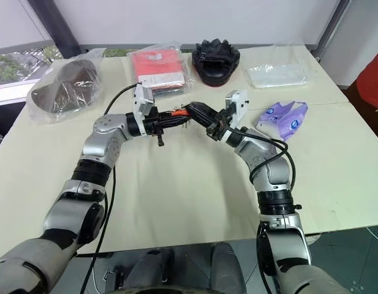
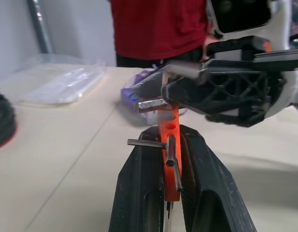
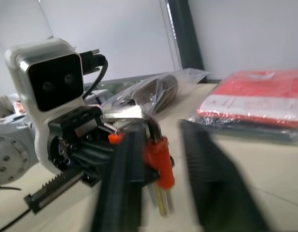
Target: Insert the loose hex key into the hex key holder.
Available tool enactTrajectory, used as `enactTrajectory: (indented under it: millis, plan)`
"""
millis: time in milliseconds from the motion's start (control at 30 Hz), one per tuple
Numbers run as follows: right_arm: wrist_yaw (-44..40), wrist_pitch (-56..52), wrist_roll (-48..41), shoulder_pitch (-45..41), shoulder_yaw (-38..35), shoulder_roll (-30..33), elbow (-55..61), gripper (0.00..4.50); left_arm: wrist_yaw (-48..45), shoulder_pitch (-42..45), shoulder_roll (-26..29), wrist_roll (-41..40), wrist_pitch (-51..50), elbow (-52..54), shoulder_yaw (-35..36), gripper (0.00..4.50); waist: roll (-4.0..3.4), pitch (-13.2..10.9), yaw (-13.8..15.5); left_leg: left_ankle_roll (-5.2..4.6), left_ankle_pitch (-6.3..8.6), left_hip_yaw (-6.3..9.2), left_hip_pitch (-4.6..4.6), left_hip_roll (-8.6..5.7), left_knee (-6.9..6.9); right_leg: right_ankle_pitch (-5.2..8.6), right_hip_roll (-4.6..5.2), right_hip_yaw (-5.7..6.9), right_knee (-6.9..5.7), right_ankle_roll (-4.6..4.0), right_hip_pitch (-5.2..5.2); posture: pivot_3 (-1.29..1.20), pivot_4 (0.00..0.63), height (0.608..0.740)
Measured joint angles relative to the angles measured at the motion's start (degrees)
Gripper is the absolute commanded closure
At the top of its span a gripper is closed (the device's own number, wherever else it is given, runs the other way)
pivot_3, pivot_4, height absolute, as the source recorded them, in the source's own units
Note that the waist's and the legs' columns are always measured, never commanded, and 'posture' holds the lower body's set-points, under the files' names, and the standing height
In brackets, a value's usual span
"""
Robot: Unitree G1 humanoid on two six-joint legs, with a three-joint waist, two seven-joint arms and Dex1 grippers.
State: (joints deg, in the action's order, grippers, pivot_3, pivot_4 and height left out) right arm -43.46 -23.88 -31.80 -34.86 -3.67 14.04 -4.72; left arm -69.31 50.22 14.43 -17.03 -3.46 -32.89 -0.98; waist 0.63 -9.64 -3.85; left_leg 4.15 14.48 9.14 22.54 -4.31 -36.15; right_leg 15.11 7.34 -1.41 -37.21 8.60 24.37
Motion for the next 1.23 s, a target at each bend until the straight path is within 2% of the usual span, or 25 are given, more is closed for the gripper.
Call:
enactTrajectory:
  millis: [100,133,200,267,300,400,500,600,733,900,1033,1100,1233]
  plan:
    - [-0.5,-1.5,-1.1,1.0,-0.2,1.3,2.0,0.33,-0.4,-0.4,0.0,0.0,-0.6,0.4,-0.1,4.5,0.0,0.0,0.0,0.0,0.0,0.01,0.0,0.0,0.01,0.0,0.0,0.0,0.0,0.0,0.0,0.0,0.15,0.74]
    - [-0.8,-2.0,-1.2,1.4,-0.1,2.2,3.2,0.03,-0.4,-0.5,0.0,-0.1,-1.2,0.4,0.0,4.5,0.0,0.0,0.0,0.0,0.0,0.0,0.0,0.0,0.0,0.0,0.0,0.0,0.0,0.0,0.0,0.0,0.15,0.74]
    - [-2.2,-3.1,-1.0,2.8,0.4,5.8,6.4,0.03,-0.3,-0.7,0.0,-0.5,-2.5,0.4,0.0,4.5,0.0,0.0,0.1,-0.01,0.01,0.01,0.01,-0.02,-0.02,0.0,0.0,0.0,0.0,0.0,-0.01,0.0,0.15,0.74]
    - [-5.7,-3.6,0.6,5.8,2.7,12.6,10.7,0.03,0.4,-1.1,0.3,-0.7,-4.9,1.0,0.0,4.5,0.0,0.0,0.5,-0.07,0.04,0.01,0.02,-0.04,-0.03,0.01,0.01,0.01,0.0,0.01,-0.02,0.0,0.15,0.74]
    - [-8.0,-3.3,2.6,8.2,4.6,17.0,13.2,0.03,1.0,-1.7,0.9,-1.0,-7.1,1.7,0.0,4.5,0.0,0.0,0.5,-0.13,0.07,0.01,0.01,-0.04,-0.05,0.01,0.0,0.01,0.01,0.02,-0.02,0.0,0.15,0.74]
    - [-12.3,-0.3,8.8,13.3,8.9,24.5,15.9,0.03,2.4,-3.9,3.3,-1.5,-16.3,4.1,-0.3,4.5,0.01,0.0,0.0,-0.29,0.17,-0.04,-0.01,-0.03,-0.09,0.02,-0.01,0.0,-0.02,0.04,-0.04,0.0,0.15,0.74]
    - [-14.2,2.4,12.7,15.3,10.4,28.0,16.4,0.03,4.1,-5.8,4.8,-2.7,-28.8,6.7,-0.7,4.5,0.02,0.0,-0.2,-0.31,0.17,-0.04,-0.02,-0.02,-0.11,0.02,-0.02,0.0,-0.05,0.04,-0.04,0.0,0.15,0.74]
    - [-14.0,3.4,13.6,15.3,10.3,27.9,17.1,0.03,9.0,-6.0,4.4,-5.1,-41.4,7.0,0.3,4.5,0.04,0.0,0.0,-0.28,0.15,-0.02,-0.01,-0.01,-0.17,0.02,-0.02,0.01,-0.04,0.04,-0.09,0.0,0.15,0.74]
    - [-12.8,3.7,14.7,15.2,10.4,26.0,17.0,0.0,15.7,-5.7,2.6,-7.0,-50.2,3.4,3.1,2.7,0.06,0.0,0.6,-0.24,0.13,-0.02,-0.02,-0.02,-0.26,0.02,-0.01,0.01,-0.02,0.04,-0.16,0.0,0.15,0.74]
    - [-12.3,4.0,15.5,15.2,11.6,25.2,17.0,0.0,19.3,-4.4,2.6,-8.3,-52.1,2.8,4.7,0.09,0.06,0.0,1.4,-0.22,0.13,-0.02,-0.03,-0.02,-0.33,0.02,-0.01,0.01,-0.02,0.03,-0.21,0.0,0.15,0.74]
    - [-12.7,4.0,15.8,15.3,11.7,25.4,17.0,0.0,21.7,-5.0,5.5,-4.9,-47.6,6.0,1.5,0.04,0.05,0.0,1.3,-0.22,0.13,-0.04,-0.09,0.0,-0.3,0.02,-0.01,0.0,-0.02,0.03,-0.24,0.0,0.15,0.74]
    - [-13.0,3.6,15.6,16.4,11.1,26.4,17.4,0.0,24.4,-8.1,8.3,-2.0,-43.7,11.3,-0.1,0.04,0.05,0.0,1.2,-0.22,0.13,-0.08,-0.11,0.04,-0.17,0.01,-0.02,-0.02,0.0,0.03,-0.17,0.0,0.15,0.74]
    - [-9.6,1.5,12.8,19.4,5.9,24.2,17.9,0.0,29.1,-16.4,11.4,-1.7,-39.5,22.8,6.7,0.04,0.06,0.0,1.6,-0.19,0.11,-0.08,-0.05,0.06,-0.08,0.01,0.0,-0.03,0.06,0.01,-0.07,0.0,0.15,0.74]
